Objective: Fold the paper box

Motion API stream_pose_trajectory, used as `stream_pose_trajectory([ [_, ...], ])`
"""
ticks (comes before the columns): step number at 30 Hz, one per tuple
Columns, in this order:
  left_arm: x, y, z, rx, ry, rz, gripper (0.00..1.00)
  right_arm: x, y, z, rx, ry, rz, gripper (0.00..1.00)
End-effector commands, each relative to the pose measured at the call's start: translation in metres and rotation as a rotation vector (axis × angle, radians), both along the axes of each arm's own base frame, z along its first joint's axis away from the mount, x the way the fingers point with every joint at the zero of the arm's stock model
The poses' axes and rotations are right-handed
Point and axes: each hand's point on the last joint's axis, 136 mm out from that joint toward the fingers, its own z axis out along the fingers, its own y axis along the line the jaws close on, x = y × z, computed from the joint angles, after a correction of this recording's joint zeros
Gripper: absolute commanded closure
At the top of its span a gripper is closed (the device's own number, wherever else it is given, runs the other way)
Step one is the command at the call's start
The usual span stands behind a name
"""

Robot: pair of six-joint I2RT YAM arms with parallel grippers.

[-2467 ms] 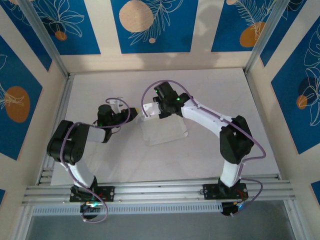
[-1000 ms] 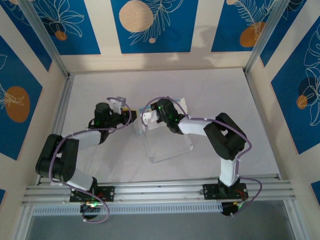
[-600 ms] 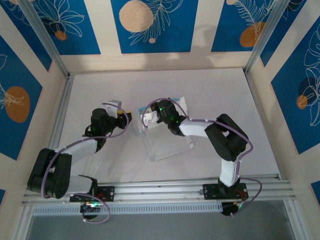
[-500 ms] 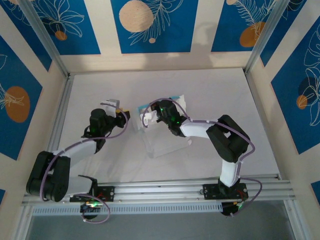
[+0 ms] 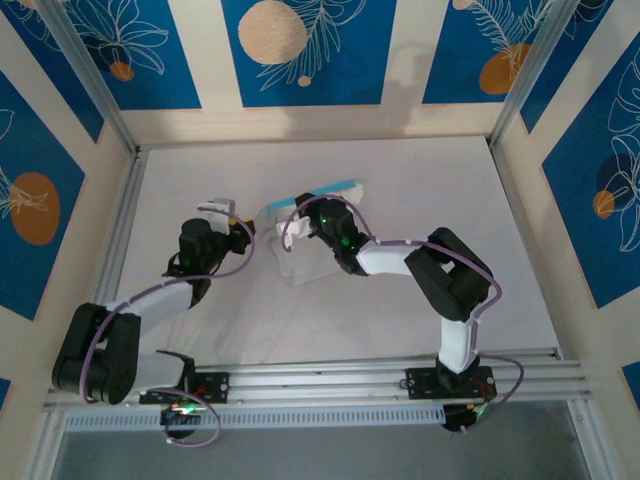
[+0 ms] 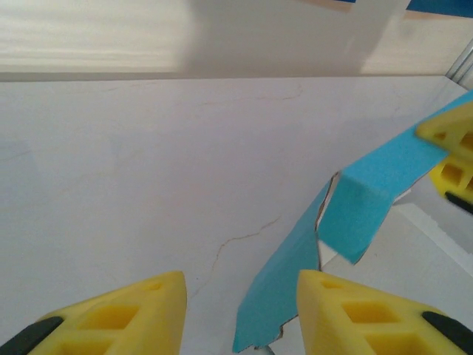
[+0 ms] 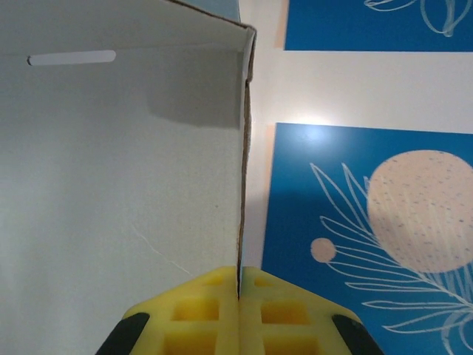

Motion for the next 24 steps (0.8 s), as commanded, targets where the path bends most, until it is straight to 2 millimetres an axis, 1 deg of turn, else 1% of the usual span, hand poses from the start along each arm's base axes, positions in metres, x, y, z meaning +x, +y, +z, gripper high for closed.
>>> stream_pose_trajectory([
  [1, 0.005, 0.008, 0.024, 0.027, -0.090, 0.030, 0.56, 0.004, 0.005, -0.004, 0.022, 0.006, -0.008, 1.00],
  [4, 0.007, 0.010, 0.024, 0.056, -0.081, 0.034, 0.57, 0.003, 0.004, -0.013, 0.015, 0.019, -0.011, 1.00],
  [7, 0.009, 0.016, 0.018, 0.077, -0.058, 0.065, 0.60, 0.000, 0.004, -0.017, 0.016, 0.017, -0.012, 1.00],
  [10, 0.012, 0.023, 0.011, 0.117, -0.032, 0.092, 0.61, -0.005, 0.005, -0.021, 0.013, 0.026, -0.006, 1.00],
  [14, 0.022, 0.036, 0.011, 0.153, -0.027, 0.125, 0.59, -0.006, 0.006, -0.019, 0.010, 0.026, -0.002, 1.00],
  [16, 0.029, 0.036, 0.007, 0.164, 0.001, 0.105, 0.58, -0.007, 0.007, -0.018, 0.010, 0.029, 0.002, 1.00],
  [19, 0.035, 0.021, -0.005, 0.145, 0.087, 0.002, 0.61, -0.007, 0.007, -0.014, 0.016, 0.031, 0.002, 1.00],
  [21, 0.034, 0.010, -0.015, 0.123, 0.145, -0.057, 0.64, -0.006, 0.006, -0.012, 0.013, 0.034, 0.002, 1.00],
  [24, 0.031, 0.005, -0.024, 0.094, 0.184, -0.077, 0.66, -0.005, 0.004, -0.010, 0.011, 0.038, 0.001, 1.00],
])
